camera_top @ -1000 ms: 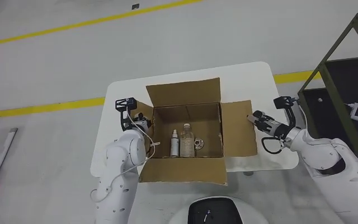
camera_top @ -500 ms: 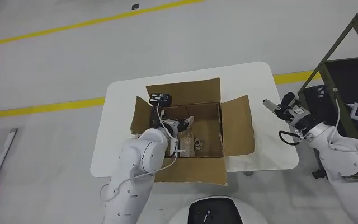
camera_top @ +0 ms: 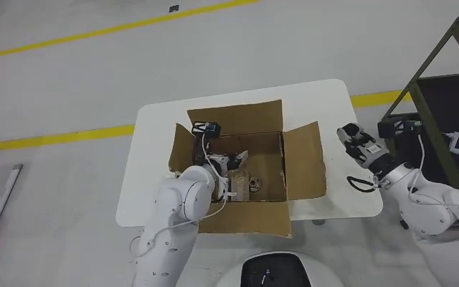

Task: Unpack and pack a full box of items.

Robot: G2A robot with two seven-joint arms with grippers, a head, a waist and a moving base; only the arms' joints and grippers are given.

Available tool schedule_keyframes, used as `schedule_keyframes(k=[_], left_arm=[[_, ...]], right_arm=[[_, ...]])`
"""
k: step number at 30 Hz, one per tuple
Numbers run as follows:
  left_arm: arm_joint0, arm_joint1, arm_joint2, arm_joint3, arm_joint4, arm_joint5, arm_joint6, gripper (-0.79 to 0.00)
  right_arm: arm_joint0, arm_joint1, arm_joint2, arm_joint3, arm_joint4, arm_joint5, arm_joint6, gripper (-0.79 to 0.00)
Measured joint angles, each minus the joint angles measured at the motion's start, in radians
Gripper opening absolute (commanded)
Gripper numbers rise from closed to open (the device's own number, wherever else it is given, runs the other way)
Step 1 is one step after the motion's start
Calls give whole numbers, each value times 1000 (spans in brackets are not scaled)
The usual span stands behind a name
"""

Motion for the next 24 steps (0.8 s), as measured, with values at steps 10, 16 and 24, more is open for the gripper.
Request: schedule_keyframes(k=[10,16,24], left_arm=[[-134,-45,219,313,46,27,-52,0],[-151,-51,241,343,55,26,-51,0],[-151,-51,241,343,55,26,-51,0]], right_arm=[[4,-3,-15,-9,-21,5,6,-785],[3,-4,-25,-15,-20,6,18,-785],[20,-7,-58,3,-22,10,56,-785]])
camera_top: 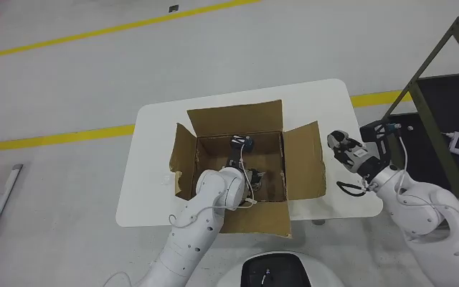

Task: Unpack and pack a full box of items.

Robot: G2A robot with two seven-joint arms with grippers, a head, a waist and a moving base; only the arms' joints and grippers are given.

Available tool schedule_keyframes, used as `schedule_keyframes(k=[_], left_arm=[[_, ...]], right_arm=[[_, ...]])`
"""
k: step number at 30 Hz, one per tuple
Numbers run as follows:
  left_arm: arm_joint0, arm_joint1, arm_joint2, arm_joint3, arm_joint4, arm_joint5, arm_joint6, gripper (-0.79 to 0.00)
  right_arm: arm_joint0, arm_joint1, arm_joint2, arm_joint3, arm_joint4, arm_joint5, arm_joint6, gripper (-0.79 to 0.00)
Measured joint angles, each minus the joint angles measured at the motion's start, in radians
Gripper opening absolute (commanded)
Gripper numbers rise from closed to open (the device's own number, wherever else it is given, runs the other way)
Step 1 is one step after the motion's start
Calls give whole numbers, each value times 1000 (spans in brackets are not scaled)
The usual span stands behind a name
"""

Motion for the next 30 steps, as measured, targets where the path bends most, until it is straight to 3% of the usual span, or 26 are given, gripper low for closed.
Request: schedule_keyframes(k=[5,12,15,16,17,21,23,24,27,30], left_arm=[[27,-5,-47,5,-77,72,48,0],[-9,-17,-97,60,-229,187,-55,0],[-25,-20,-81,89,-197,220,-80,-120],[-29,-22,-77,98,-192,229,-83,-222],[-33,-23,-72,108,-187,235,-83,-262],[-49,-31,-49,153,-170,245,-79,-286],[-55,-33,-41,174,-163,244,-73,-268],[-60,-35,-37,188,-157,243,-69,-219],[-71,-39,-28,217,-146,240,-64,-234],[-79,-43,-23,241,-147,240,-59,-182]], right_arm=[[24,-2,-20,14,-2,-8,11,-785],[40,-4,-37,37,-1,-21,18,-785],[41,-4,-36,46,2,-29,18,-785],[41,-4,-35,47,3,-30,18,-785],[41,-5,-35,47,4,-31,18,-785],[40,-5,-33,48,7,-33,18,-785],[39,-5,-32,50,7,-35,18,-785],[39,-5,-31,51,8,-36,18,-785],[39,-5,-29,53,9,-39,19,-785],[38,-5,-26,54,8,-43,18,-785]])
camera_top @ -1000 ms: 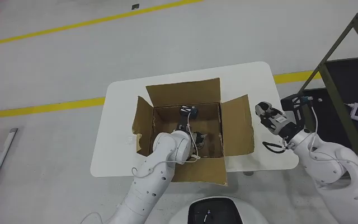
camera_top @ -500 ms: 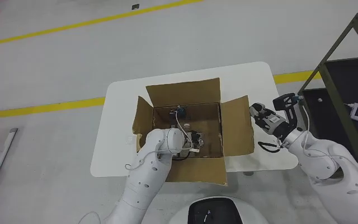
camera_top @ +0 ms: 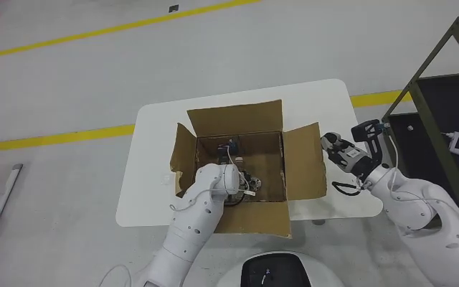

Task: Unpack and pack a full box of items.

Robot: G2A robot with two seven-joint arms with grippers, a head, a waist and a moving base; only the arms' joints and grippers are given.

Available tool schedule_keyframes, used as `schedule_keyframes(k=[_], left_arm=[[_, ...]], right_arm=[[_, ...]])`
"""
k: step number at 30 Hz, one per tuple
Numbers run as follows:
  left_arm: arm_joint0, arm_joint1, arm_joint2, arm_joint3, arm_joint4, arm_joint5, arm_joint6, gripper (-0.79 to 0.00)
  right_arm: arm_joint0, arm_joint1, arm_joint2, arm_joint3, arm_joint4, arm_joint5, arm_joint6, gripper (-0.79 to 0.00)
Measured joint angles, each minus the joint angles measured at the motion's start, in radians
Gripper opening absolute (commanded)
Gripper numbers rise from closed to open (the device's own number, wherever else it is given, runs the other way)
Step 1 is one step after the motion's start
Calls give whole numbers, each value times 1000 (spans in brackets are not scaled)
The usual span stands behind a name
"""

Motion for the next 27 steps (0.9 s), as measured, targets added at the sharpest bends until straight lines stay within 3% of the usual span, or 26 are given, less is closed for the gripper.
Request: schedule_keyframes(k=[7,15,18,20,21,23,25,26,27], left_arm=[[-12,-8,10,38,8,0,12,-142],[-15,-15,31,64,56,0,19,-182],[-13,-17,32,76,64,-1,22,-302],[-12,-19,31,81,64,-2,24,-397],[-11,-20,30,83,64,-3,25,-440],[-10,-21,30,85,65,-3,25,-517],[-10,-23,29,87,66,-5,25,-671],[-10,-23,28,87,66,-5,25,-785],[-9,-24,27,88,67,-6,25,-785]], right_arm=[[-6,0,7,-5,-1,-2,0,-785],[-18,0,10,-14,-4,1,1,-785],[-21,0,9,-13,1,4,3,-785],[-22,-1,9,-11,12,6,5,-656],[-24,-1,9,-8,26,8,8,-523],[-25,-3,11,-2,62,10,6,-529],[-25,-4,16,7,106,3,7,-526],[-25,-4,17,11,126,-3,10,-523],[-23,-5,18,17,151,-12,17,-517]])
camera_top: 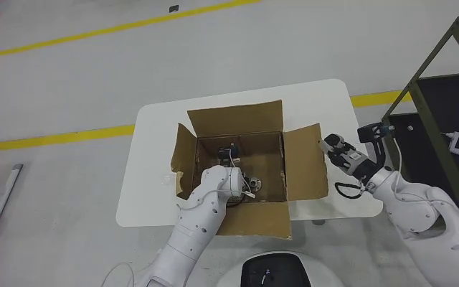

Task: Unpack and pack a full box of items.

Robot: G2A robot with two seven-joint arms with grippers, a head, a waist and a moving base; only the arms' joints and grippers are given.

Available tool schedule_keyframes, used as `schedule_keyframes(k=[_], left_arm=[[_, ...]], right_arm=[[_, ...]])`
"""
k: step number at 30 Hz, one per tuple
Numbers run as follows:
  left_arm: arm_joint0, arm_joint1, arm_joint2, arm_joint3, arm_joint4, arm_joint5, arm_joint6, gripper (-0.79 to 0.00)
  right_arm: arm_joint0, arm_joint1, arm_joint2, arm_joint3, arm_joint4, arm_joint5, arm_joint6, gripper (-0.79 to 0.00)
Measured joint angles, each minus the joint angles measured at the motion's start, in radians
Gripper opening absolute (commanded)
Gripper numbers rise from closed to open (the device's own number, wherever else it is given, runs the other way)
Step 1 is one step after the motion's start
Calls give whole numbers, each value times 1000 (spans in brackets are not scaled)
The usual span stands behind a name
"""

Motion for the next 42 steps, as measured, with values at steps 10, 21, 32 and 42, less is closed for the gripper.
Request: schedule_keyframes(k=[10,21,32,42], left_arm=[[18,0,-22,-37,3,-9,-3,-785],[53,9,-69,-177,7,-29,-41,-785],[81,22,-134,-399,15,-55,-102,-785],[94,39,-227,-585,82,-49,-145,-785]], right_arm=[[30,-1,-20,78,172,-74,92,-622],[66,-2,-45,133,246,-91,147,-785],[55,5,18,145,288,-104,110,-785],[29,17,100,154,286,-81,107,-785]])
